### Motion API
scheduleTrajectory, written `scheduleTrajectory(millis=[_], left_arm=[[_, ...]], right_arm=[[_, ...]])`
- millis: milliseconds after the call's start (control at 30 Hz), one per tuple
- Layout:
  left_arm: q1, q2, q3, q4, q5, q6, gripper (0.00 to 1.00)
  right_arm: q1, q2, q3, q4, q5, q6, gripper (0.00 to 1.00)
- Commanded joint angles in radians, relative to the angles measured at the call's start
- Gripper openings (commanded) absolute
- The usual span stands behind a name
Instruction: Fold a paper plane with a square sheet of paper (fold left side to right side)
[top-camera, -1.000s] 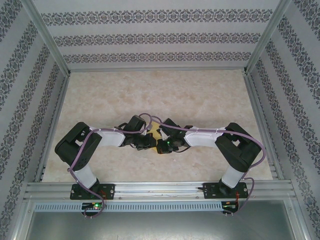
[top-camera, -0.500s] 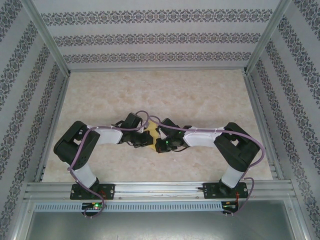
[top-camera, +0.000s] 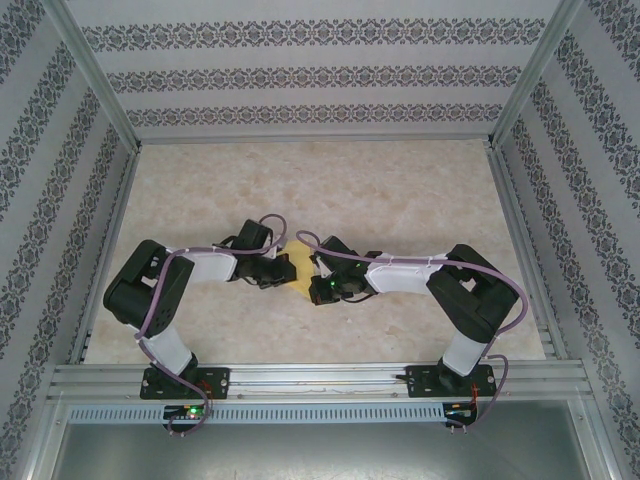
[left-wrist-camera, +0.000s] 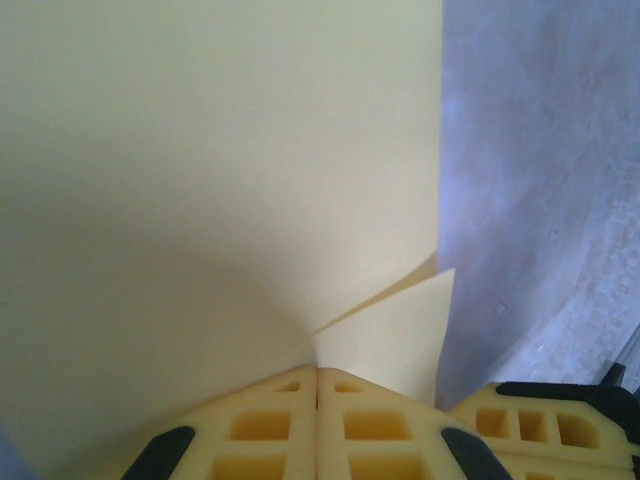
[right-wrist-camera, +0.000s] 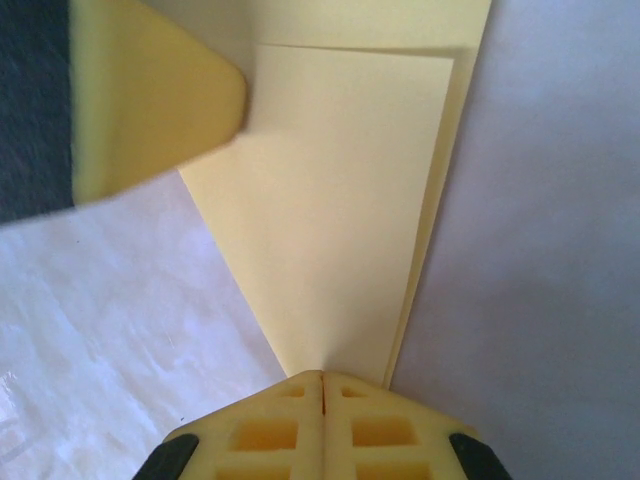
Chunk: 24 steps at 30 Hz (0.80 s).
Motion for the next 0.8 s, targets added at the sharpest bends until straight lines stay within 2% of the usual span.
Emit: scheduleTrajectory(millis=[0, 267, 533, 667, 767], left_arm=[[0.071, -0.012, -0.017, -0.063, -0.157, 0.052, 0.06], [0.132, -0.025, -0.021, -0.071, -0.144, 0.080, 0.06], [0.146, -0.149, 0.019, -0.169, -0.137, 0.134, 0.07], [0.135, -0.212, 0.008, -0.158, -0.048, 0.131, 0.06], [0.091, -0.226, -0.005, -0.133, 0.014, 0.117, 0.06]], right_arm=[[0.012, 0.073, -0.053, -0.219, 0.079, -0.026, 0.00], [0.011, 0.070, -0.052, -0.218, 0.074, -0.024, 0.00], [-0.001, 0.050, -0.063, -0.197, 0.074, -0.015, 0.00], [-0.009, 0.042, -0.072, -0.176, 0.063, -0.011, 0.00], [-0.010, 0.045, -0.072, -0.169, 0.058, -0.010, 0.00]])
